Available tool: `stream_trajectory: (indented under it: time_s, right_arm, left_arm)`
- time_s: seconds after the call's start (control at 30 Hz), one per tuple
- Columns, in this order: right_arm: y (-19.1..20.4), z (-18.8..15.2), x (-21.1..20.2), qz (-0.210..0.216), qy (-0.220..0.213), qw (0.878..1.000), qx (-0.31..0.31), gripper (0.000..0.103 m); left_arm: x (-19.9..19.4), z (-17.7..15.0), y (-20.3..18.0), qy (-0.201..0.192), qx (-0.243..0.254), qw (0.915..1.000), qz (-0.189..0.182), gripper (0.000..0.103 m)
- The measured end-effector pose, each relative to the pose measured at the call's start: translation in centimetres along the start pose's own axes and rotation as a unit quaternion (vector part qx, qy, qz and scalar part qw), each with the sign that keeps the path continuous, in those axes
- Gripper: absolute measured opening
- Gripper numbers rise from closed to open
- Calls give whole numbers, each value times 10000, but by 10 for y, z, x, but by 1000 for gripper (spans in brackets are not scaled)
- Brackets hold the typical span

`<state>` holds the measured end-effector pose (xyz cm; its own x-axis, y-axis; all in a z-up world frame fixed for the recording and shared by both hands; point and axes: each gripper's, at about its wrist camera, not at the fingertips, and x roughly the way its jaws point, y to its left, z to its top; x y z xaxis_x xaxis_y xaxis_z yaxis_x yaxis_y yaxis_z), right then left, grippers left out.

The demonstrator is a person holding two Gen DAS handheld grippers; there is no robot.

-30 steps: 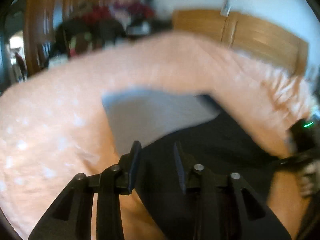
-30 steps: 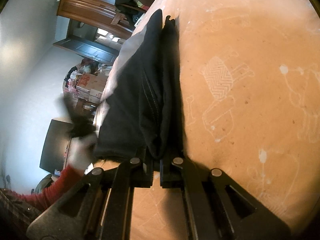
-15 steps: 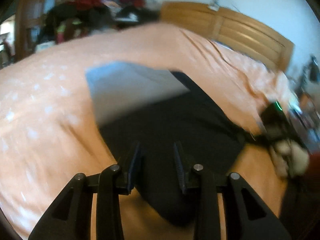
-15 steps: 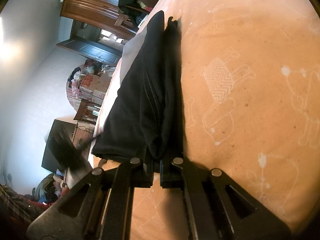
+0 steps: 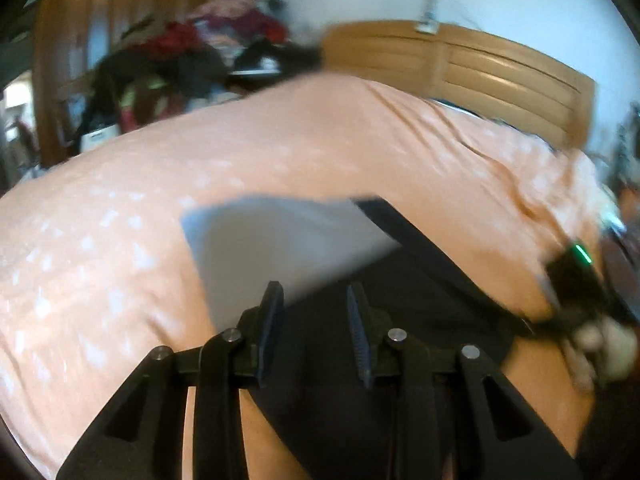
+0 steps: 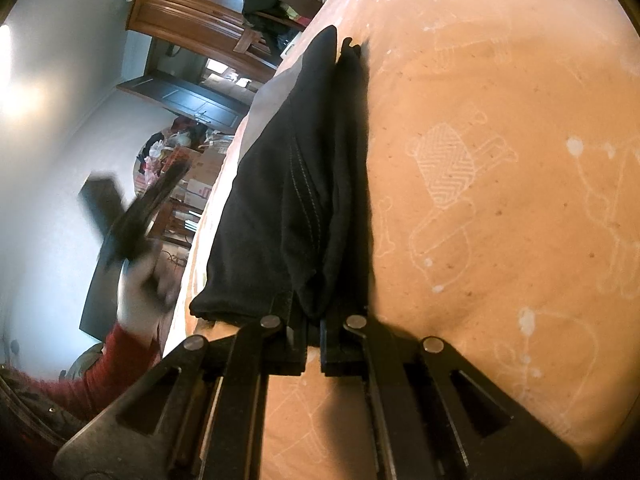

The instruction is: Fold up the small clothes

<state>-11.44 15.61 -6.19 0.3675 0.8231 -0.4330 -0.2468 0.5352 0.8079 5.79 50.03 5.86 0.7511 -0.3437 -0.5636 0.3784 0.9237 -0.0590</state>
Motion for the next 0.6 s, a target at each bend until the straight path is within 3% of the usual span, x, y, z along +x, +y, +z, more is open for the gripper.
stream_trajectory:
  time_s: [0.13, 0.2, 0.23, 0.27, 0.3, 0.33, 0.37, 0.43, 0.5, 0.6]
  right_arm:
    - [-1, 0, 0, 49, -11, 10000, -24, 1]
    - [-1, 0, 0, 63, -16, 10000, -38, 1]
    - [-1, 0, 0, 83, -16, 10000, -50, 2]
    - [-1, 1, 0, 91, -9, 9999, -48, 2]
    - [-2, 1, 0, 103, -11, 9999, -45, 2]
    - [-2, 0, 1, 107, -11, 9999, -49, 1]
    - [-2, 0, 1, 112, -10, 9999, -49, 1]
    - [-3, 0, 1, 116, -8, 9999, -54, 1]
    - [-3, 1, 1, 113, -10, 9999, -55, 1]
    - [-3, 2, 1, 116, -10, 9999, -57, 1]
  left_arm:
    - [68, 33, 29, 150, -196, 9985, 491, 34]
    - [108, 28, 44, 565, -173, 9953, 769, 41]
    - [138, 19, 49, 977, -188, 9907, 928, 45]
    - [166, 6, 56, 1385, -328, 9856, 914, 52]
    - [176, -1, 70, 1462, -758, 9838, 701, 62]
    - [177, 0, 86, 1401, -1245, 9810, 500, 62]
    - [176, 1, 91, 1406, -1399, 9794, 385, 62]
    - [166, 3, 87, 1325, -1349, 9813, 352, 60]
    - [147, 0, 82, 1207, -1455, 9815, 315, 48]
    - [89, -12, 62, 780, -1214, 9890, 325, 48]
